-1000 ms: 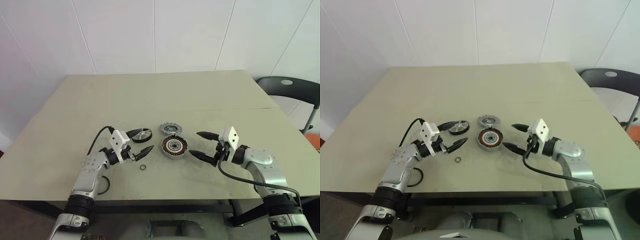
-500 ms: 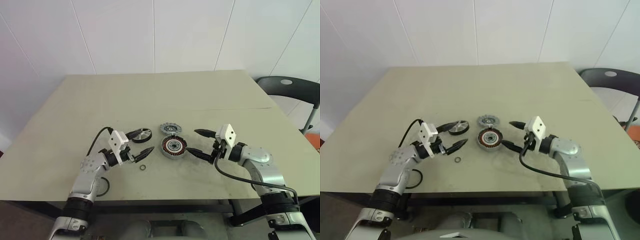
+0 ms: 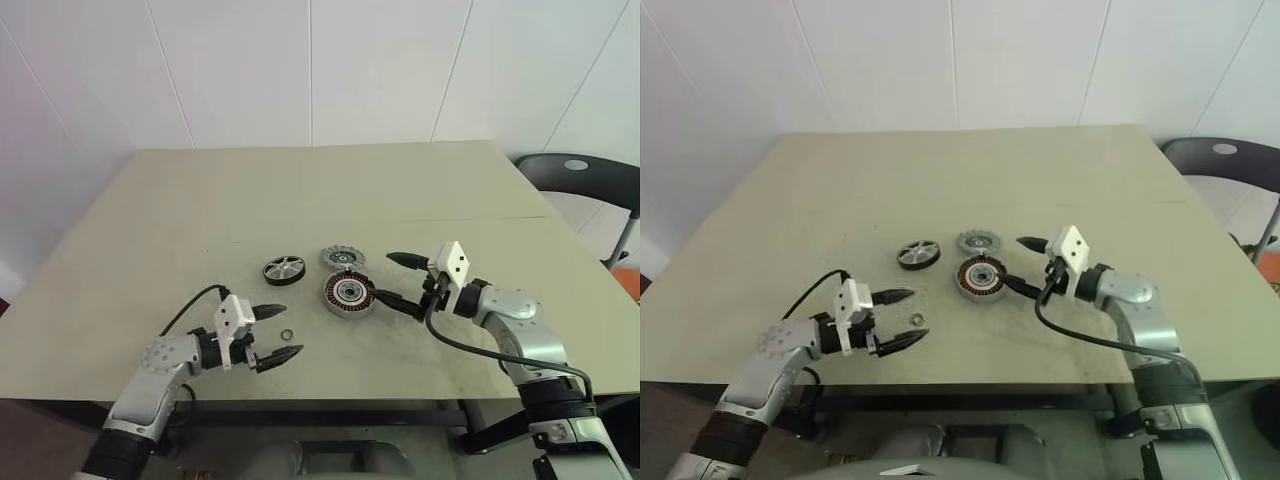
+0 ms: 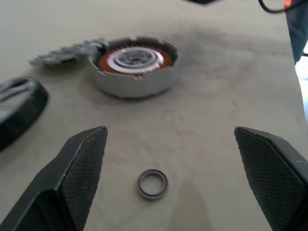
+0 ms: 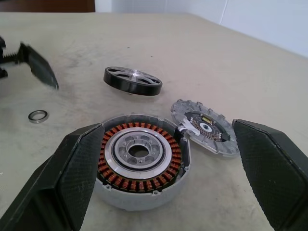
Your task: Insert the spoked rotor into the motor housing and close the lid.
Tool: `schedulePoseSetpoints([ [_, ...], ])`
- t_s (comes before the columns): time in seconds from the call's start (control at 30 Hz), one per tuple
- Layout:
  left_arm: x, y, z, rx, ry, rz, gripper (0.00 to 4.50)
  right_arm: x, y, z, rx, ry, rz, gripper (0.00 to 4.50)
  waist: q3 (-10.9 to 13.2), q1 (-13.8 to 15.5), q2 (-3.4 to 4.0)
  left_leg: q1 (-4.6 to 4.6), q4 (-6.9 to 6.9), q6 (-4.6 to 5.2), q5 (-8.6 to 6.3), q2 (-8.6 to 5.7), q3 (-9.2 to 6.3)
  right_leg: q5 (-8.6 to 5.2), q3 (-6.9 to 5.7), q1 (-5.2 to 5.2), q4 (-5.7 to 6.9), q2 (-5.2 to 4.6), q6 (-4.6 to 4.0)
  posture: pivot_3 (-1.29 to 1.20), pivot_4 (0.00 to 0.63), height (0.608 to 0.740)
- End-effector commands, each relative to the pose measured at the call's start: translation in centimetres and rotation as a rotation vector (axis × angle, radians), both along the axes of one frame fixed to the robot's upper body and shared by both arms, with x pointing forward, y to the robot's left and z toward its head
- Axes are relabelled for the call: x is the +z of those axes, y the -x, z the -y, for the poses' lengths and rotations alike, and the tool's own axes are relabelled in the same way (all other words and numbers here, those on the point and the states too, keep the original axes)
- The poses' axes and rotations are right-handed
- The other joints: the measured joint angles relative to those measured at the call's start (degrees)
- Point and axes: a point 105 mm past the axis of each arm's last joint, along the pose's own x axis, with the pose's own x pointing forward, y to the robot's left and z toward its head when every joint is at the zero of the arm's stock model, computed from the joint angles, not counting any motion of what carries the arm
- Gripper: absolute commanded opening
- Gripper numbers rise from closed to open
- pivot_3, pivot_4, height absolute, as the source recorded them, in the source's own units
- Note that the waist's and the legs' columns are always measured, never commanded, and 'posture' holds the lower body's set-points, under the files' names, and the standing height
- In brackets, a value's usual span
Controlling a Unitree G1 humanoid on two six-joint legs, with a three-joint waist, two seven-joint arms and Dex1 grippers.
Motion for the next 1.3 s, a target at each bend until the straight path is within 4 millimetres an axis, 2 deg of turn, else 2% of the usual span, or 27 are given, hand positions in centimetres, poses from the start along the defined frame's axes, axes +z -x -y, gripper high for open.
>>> schedulePoseSetpoints([
  [0.03, -0.2, -0.5, 0.8, -0.020, -0.007, 0.014, 4.50, 1.1, -0.4, -0.4, 0.002, -0.013, 0.048, 4.48, 0.00, 0.02, 0.01, 0.00, -0.01, 0.00, 0.00, 0.00, 0.00, 0.02, 0.00, 0.00, 0.00, 0.00, -0.03, 0.00, 0.000, 0.740],
  [0.13, -1.7, -0.5, 0.8, -0.029, -0.082, 0.000, 4.50, 0.8, -0.1, 0.0, -0.010, -0.015, 0.047, 4.48, 0.00, 0.04, 0.01, 0.01, 0.00, 0.00, 0.00, 0.00, 0.00, 0.02, 0.00, 0.00, 0.00, 0.00, -0.03, 0.00, 0.000, 0.740],
  [0.43, -2.1, -0.9, 0.4, -0.020, -0.110, 0.002, 4.50, 0.3, 0.1, 0.6, -0.035, -0.013, 0.046, 4.48, -0.01, 0.02, 0.03, 0.05, 0.03, 0.00, 0.00, 0.00, 0.00, -0.03, -0.01, 0.08, 0.01, -0.01, 0.05, 0.00, 0.000, 0.740],
  [0.53, -2.1, -1.2, 0.3, -0.008, -0.116, 0.010, 3.93, 0.1, 0.1, 0.7, -0.037, -0.013, 0.046, 4.50, -0.01, 0.04, 0.04, 0.06, 0.04, 0.00, 0.00, 0.01, 0.00, -0.03, -0.01, 0.09, 0.02, -0.01, 0.05, 0.00, 0.000, 0.740],
  [0.9, -2.4, -1.4, -0.2, -0.002, -0.119, 0.012, 0.73, -0.8, -0.3, 1.1, -0.045, -0.015, 0.051, 4.50, -0.01, -0.04, 0.10, 0.10, 0.10, -0.01, 0.00, 0.42, 0.29, -0.04, -0.19, 0.19, 0.11, 0.00, 0.05, 0.00, 0.000, 0.740],
  [1.13, -1.8, -2.4, -0.1, 0.044, -0.114, 0.078, 0.73, -1.5, -0.6, 1.6, -0.048, -0.011, 0.051, 4.50, -0.01, 0.01, 0.15, 0.09, 0.09, -0.01, 0.00, 0.50, 0.37, -0.04, -0.24, 0.19, 0.10, 0.01, 0.05, 0.00, 0.000, 0.740],
  [1.23, -0.1, -3.6, 0.6, 0.073, -0.041, 0.130, 0.73, -1.8, -0.7, 1.7, -0.050, -0.011, 0.048, 4.50, 0.00, 0.02, 0.15, 0.09, 0.11, -0.01, 0.00, 0.50, 0.37, -0.04, -0.24, 0.19, 0.11, 0.01, 0.05, 0.00, 0.000, 0.740],
  [1.3, 2.1, -4.9, 1.2, 0.097, 0.039, 0.170, 0.73, -2.0, -0.7, 1.7, -0.052, -0.010, 0.047, 4.50, 0.00, 0.07, 0.13, 0.06, 0.14, 0.00, 0.00, 0.50, 0.37, -0.04, -0.24, 0.17, 0.10, 0.02, 0.05, 0.00, 0.000, 0.740],
])
